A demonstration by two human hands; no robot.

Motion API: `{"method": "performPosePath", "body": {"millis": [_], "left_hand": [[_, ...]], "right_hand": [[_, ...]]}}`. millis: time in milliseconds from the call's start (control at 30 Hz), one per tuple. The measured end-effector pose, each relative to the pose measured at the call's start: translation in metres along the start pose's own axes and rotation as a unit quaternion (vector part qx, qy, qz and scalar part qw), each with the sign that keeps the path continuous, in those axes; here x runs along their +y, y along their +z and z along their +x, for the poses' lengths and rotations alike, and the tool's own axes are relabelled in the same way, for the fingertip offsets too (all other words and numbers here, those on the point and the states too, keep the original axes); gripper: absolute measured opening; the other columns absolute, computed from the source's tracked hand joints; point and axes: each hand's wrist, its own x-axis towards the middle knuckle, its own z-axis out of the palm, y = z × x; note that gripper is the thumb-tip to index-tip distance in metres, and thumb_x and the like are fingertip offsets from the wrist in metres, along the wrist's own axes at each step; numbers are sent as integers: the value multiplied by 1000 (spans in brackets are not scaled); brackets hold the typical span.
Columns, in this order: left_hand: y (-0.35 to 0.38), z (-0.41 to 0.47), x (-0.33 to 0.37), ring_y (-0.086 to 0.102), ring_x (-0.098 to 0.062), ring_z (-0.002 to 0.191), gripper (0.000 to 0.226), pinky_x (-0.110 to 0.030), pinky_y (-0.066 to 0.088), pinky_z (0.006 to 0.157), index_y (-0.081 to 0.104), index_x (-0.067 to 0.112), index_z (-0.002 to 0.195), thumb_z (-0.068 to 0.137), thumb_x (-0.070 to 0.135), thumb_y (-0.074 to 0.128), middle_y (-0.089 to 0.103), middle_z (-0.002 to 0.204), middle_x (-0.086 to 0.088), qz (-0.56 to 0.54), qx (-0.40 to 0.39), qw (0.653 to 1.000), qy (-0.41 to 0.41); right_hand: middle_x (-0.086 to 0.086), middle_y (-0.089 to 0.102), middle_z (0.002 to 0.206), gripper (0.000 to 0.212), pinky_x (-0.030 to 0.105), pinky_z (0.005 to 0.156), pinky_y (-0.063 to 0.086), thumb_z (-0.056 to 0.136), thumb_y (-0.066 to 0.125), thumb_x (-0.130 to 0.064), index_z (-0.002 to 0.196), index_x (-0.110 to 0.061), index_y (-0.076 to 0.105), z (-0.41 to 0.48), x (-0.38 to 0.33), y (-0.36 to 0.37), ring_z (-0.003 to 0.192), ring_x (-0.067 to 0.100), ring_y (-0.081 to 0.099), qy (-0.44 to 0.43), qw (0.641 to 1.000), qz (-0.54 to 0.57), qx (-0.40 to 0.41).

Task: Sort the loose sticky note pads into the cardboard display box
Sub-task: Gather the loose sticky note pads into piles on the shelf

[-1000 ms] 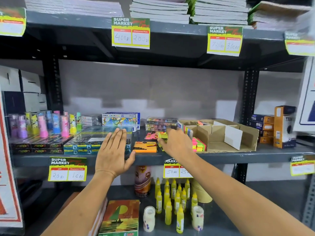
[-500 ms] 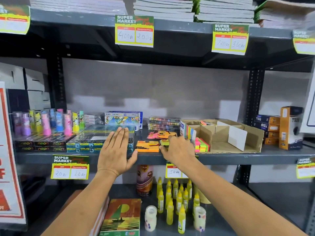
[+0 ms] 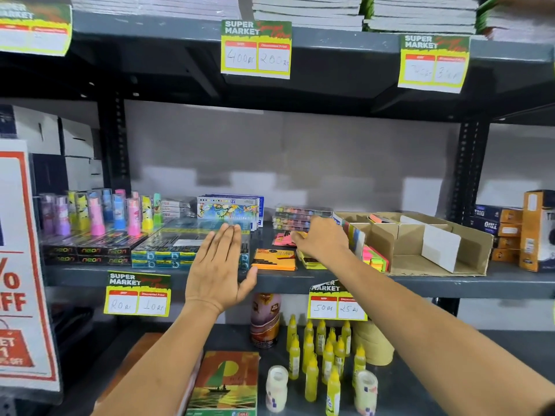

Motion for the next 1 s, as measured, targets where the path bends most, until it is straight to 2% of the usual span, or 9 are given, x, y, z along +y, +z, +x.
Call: {"method": "performPosePath", "body": {"millis": [167,300,467,700,833,1000], "left_hand": [[2,-1,-1,49,-35,129,76,-43,26,114,48,-8,136,88,49,36,52,138,-25,2,11,1000,-1],[2,0,0,49,-35,130,76,-43,27,113,48,-8,136,88,50,37,52,138,-25,1,14,1000,1],[3,-1,-1,49,-35,130,76,-43,27,113,48,-8,136,87,49,37,52,137,-25,3,18,1000,2],[2,-1,0,53,-35,125,75,-42,29,112,51,-8,134,87,49,38,55,134,-25,-1,21,1000,0],[1,0,0,54,-35,124,75,-42,30,112,51,-8,134,87,48,38,56,133,-24,-1,18,1000,0],[0,-1,0,54,-35,123,74,-42,29,112,52,-8,133,87,48,38,57,132,-24,2,17,1000,2]], "right_hand": [[8,68,107,55,35,79,57,83,59,-59,105,-8,64,20,-6,11,97,25,66,18,998,-43,-35],[8,62,114,63,35,80,52,84,55,-63,111,-5,61,25,-5,16,104,26,61,26,996,-53,-66],[7,63,111,65,31,80,51,84,53,-66,109,-7,61,29,-6,18,104,23,60,10,994,-77,-80],[4,61,92,65,27,67,48,79,58,-69,97,-8,64,29,-10,18,82,18,57,14,996,-84,-33],[3,61,89,62,27,67,50,77,61,-67,95,-8,64,28,-10,19,89,19,65,10,998,-65,-12],[6,65,98,54,32,70,54,78,64,-60,100,-11,65,25,-15,12,93,22,65,-10,999,-30,32]]}}
